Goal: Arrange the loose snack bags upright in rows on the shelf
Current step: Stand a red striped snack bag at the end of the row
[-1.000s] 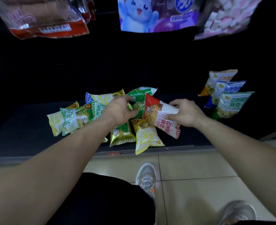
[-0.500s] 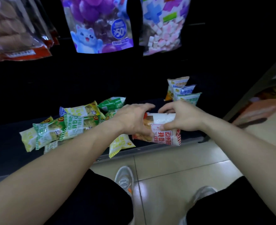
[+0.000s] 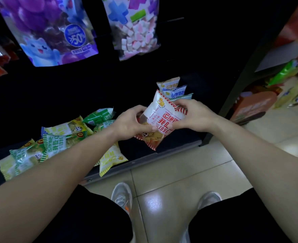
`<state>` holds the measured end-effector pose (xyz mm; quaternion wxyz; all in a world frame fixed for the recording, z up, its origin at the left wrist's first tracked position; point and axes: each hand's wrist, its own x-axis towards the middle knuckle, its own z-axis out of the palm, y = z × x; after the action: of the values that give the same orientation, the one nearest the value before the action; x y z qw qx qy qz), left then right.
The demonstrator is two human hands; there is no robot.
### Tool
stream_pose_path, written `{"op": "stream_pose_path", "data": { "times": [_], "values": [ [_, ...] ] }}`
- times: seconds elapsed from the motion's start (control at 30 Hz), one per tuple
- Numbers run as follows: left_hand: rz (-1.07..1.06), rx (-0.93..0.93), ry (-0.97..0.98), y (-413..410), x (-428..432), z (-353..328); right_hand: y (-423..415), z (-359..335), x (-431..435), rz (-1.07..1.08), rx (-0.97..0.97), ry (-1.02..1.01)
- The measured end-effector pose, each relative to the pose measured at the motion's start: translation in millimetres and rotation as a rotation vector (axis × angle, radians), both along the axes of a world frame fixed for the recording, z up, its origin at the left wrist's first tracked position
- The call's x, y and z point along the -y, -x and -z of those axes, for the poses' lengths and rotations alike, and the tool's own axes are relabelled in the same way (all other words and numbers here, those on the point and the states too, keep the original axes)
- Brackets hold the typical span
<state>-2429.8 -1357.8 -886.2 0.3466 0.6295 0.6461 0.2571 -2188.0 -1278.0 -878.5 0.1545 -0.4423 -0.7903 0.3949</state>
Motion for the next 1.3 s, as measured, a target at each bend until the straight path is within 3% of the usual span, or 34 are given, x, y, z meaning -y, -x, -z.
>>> {"op": "stream_pose_path", "data": {
  "times": [0.1, 0.2, 0.33, 0.53, 0.63, 0.83, 1.13, 1.3],
  "values": [
    [0.002, 0.054, 0.016, -5, -7, 5, -1, 0, -9, 0.019, 0.044, -0.047],
    [-0.051, 0.056, -0.086, -7, -13, 7, -2, 1, -12, -0.005, 0.199, -0.146],
    [-0.013, -0.067, -0.133, -13, -17, 9, -1, 1, -13, -0.047, 0.351, -0.171],
    [0.154, -0.376, -0.094, -36, -28, 14, 3, 1, -10, -0.092, 0.437, -0.193],
    [0.136, -0.434, -0.062, -42, -36, 18, 0, 5, -9, -0.069, 0.434, -0.212],
    [-0.008, -0.442, 0.004, -47, -58, 41, -36, 14, -23, 0.182, 0.269, -0.129],
    [-0.124, -0.47, 0.067, -89, -135, 92, -87, 64, -38, 0.192, 0.495, 0.04],
    [-0.134, -0.497, 0.107, -116, -168, 129, -97, 80, -42, 0.186, 0.517, 0.059]
  ]
}}
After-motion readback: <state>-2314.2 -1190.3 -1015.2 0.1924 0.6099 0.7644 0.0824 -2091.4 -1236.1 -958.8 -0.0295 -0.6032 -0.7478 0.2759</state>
